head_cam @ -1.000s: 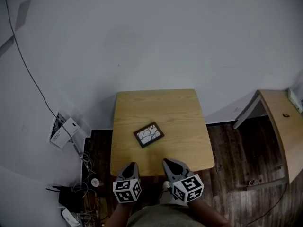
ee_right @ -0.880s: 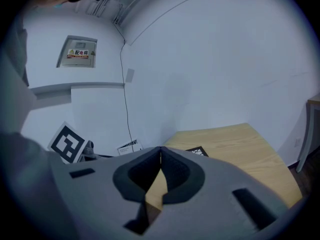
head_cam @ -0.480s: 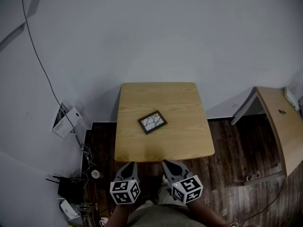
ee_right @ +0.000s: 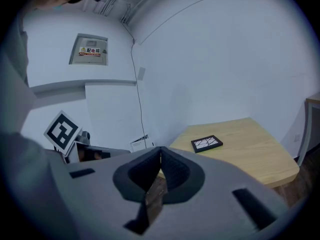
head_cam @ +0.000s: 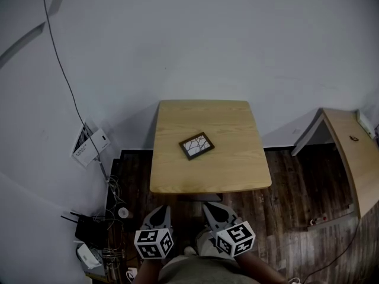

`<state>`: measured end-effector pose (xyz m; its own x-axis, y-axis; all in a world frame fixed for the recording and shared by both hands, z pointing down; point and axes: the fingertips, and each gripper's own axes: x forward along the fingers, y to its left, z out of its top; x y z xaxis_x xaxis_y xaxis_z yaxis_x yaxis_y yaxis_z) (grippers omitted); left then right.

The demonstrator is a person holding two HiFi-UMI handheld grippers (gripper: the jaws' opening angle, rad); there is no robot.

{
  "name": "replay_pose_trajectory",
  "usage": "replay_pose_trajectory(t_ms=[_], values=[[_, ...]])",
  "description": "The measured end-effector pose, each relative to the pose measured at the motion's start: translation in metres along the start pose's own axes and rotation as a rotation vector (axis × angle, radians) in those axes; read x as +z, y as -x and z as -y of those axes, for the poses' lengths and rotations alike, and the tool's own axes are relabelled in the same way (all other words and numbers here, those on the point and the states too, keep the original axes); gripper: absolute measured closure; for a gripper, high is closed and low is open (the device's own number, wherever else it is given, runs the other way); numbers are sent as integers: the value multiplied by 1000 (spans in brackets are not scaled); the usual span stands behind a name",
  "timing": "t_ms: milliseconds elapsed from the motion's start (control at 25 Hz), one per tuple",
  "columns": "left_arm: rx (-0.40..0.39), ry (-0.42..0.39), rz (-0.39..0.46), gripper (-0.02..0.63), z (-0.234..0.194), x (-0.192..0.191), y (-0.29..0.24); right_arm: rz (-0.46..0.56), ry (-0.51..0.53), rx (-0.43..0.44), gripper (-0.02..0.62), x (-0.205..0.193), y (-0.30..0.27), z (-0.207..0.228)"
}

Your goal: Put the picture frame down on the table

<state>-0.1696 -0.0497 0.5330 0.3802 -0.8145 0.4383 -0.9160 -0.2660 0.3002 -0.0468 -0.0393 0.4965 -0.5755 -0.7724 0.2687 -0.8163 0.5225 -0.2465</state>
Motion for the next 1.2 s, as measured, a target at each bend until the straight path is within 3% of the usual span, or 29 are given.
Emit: replay_pose_trajectory(t_ms=[360,1200], values=[[-13,3,13,591,3,-9,16,-1,28,28,595,-2,12,-18],[-25,35,28,591,12,-7,17,-16,12,44,595,-5,19,-15]])
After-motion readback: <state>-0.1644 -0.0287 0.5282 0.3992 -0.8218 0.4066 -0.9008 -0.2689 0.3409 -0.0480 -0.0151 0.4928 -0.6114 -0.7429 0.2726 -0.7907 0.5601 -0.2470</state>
